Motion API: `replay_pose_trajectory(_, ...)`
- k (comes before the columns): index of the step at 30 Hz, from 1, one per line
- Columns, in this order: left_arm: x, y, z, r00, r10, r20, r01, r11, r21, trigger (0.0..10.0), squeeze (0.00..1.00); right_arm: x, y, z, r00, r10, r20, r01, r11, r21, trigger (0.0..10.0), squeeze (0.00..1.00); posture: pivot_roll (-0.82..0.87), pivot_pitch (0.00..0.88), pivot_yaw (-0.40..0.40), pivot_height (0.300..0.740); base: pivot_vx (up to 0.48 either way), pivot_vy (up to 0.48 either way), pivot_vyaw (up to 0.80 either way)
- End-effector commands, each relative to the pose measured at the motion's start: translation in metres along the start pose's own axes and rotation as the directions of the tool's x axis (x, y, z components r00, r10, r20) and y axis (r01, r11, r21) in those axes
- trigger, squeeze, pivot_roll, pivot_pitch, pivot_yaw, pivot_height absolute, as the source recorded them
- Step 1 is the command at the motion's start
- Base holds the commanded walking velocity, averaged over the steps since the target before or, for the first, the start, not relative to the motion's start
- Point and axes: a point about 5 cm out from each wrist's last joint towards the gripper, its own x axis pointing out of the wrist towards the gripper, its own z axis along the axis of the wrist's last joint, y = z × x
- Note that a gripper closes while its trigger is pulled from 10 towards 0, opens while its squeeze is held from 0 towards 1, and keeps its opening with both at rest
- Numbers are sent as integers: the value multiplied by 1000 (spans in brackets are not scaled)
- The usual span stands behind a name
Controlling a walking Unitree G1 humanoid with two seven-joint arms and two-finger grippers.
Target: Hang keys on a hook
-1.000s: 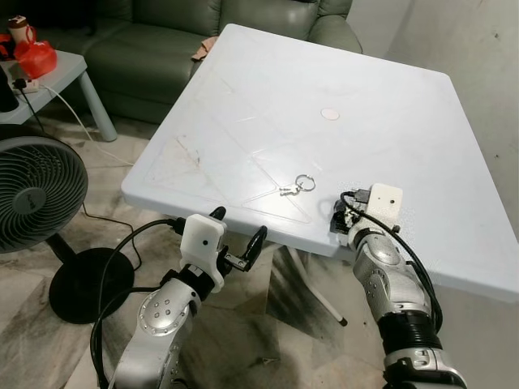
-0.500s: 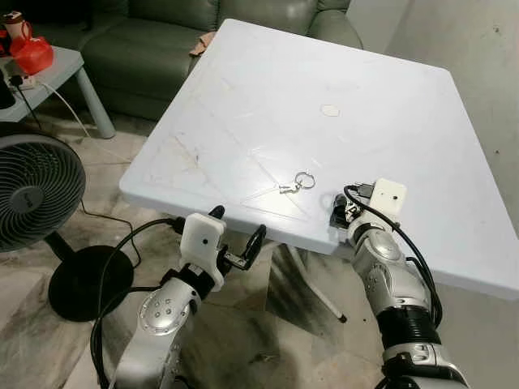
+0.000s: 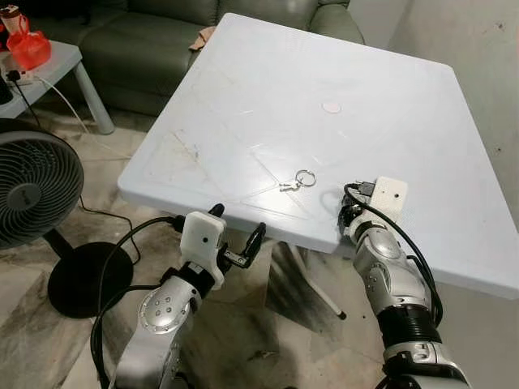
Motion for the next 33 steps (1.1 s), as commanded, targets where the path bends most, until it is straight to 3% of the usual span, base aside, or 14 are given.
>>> replay_pose_trajectory(1, 1, -3, 3, 1000, -9, 9, 9, 1000, 14, 10000, 0, 1, -4, -4, 1000, -10, -18, 9, 1000, -10, 0, 0, 119, 200, -133, 740, 0, 0, 0)
replay_pose_trajectory(17, 2, -3, 4, 1000, -5, 15, 5, 1000, 23, 10000, 0, 0, -2, -3, 1000, 27, -3, -27, 1000, -7, 0, 0, 119, 195, -133, 740, 0, 0, 0)
replay_pose_trajectory(18, 2, -3, 4, 1000, -6, 15, 5, 1000, 24, 10000, 0, 0, -1, -3, 1000, 29, -4, -29, 1000, -8, 6510, 0, 119, 195, -133, 740, 0, 0, 0)
replay_pose_trajectory(19, 2, -3, 4, 1000, -6, 15, 6, 1000, 24, 10000, 0, 0, -1, -3, 1000, 29, -4, -29, 1000, -8, 6510, 0, 119, 195, -133, 740, 0, 0, 0)
replay_pose_trajectory(20, 2, -3, 4, 1000, -6, 15, 6, 1000, 25, 10000, 0, 1, -1, -2, 1000, 31, -1, -31, 999, -7, 10000, 0, 119, 195, -133, 740, 0, 0, 0)
replay_pose_trajectory(23, 2, -3, 4, 1000, -6, 15, 6, 1000, 25, 10000, 0, 1, 0, -1, 999, 49, 8, -49, 999, -23, 10000, 0, 119, 195, -133, 740, 0, 0, 0)
replay_pose_trajectory(24, 2, -4, 4, 1000, -6, 16, 6, 1000, 25, 10000, 0, 2, -2, -1, 999, 43, -5, -43, 999, 14, 10000, 1000, 119, 195, -133, 740, 0, 0, 0)
replay_pose_trajectory(29, 3, -5, 4, 1000, -7, 18, 7, 1000, 24, 10000, 0, 1, -1, 4, 997, 60, 46, -59, 998, -4, 10000, 1000, 118, 185, -134, 740, 0, 0, 0)
replay_pose_trajectory(30, 3, -5, 4, 1000, -8, 18, 7, 1000, 24, 10000, 0, 1, -1, 6, 996, 58, 64, -57, 998, -23, 10000, 929, 118, 185, -134, 740, 0, 0, 0)
replay_pose_trajectory(32, 3, -5, 4, 1000, -8, 19, 7, 1000, 24, 10000, 0, 0, 0, 9, 993, 71, 97, -68, 997, -30, 10000, 0, 118, 185, -134, 740, 0, 0, 0)
replay_pose_trajectory(33, 4, -5, 4, 1000, -8, 21, 8, 1000, 25, 10000, 0, 0, 0, 12, 990, 76, 121, -73, 997, -31, 10000, 0, 118, 185, -134, 740, 0, 0, 0)
